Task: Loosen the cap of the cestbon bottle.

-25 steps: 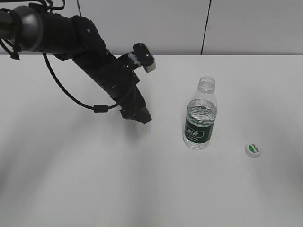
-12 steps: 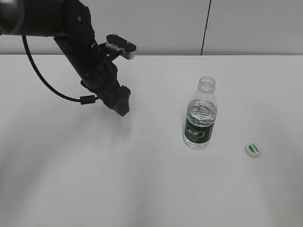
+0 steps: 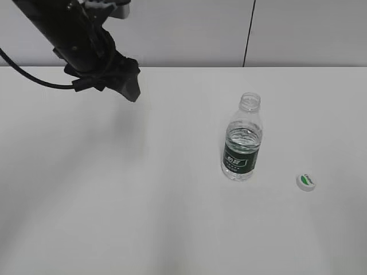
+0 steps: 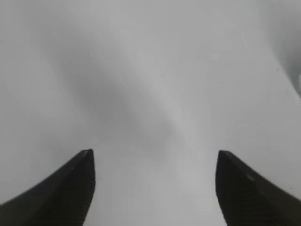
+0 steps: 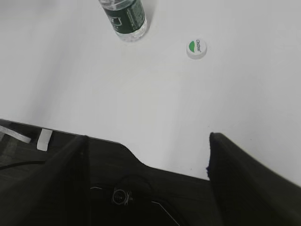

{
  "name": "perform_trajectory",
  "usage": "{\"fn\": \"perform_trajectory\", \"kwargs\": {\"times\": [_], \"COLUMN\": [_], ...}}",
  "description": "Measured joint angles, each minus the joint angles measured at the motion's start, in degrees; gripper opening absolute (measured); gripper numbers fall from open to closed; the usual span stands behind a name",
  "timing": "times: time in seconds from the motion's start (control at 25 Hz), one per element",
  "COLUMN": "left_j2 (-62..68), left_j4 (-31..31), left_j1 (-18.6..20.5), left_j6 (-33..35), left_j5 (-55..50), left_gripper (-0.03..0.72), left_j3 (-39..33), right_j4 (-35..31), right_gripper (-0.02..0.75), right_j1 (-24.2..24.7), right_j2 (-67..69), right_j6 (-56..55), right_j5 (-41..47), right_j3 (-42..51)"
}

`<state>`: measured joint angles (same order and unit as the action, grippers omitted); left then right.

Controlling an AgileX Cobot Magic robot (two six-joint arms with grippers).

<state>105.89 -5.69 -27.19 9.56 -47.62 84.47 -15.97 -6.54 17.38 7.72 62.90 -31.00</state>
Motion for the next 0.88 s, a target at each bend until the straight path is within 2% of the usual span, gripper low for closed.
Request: {"fn": "perform_trajectory", "kwargs": {"times": [0.16, 0.4, 0.88], "left_j2": [-6.0, -17.7, -52.6], "left_j4": [0.1, 0.3, 0.8], "left_j1": [0.0, 0.0, 0.0], "left_j6": [-2.1, -3.0, -3.5], "left_j5": [-0.4, -0.3, 0.0], "left_gripper": [0.594, 0.592, 0.592], "left_j3": [-4.2, -14.8, -36.0], "right_j4": [0.0, 0.0, 0.0], "right_gripper": [0.589, 0.589, 0.589], "right_j1": [0.0, 0.0, 0.0], "right_j2": [-3.6, -5.0, -5.5], "right_j6": [-0.7, -0.9, 1.1], "right_j5": [1.1, 1.5, 0.6], "right_j3": [0.0, 0.1, 0.1]}}
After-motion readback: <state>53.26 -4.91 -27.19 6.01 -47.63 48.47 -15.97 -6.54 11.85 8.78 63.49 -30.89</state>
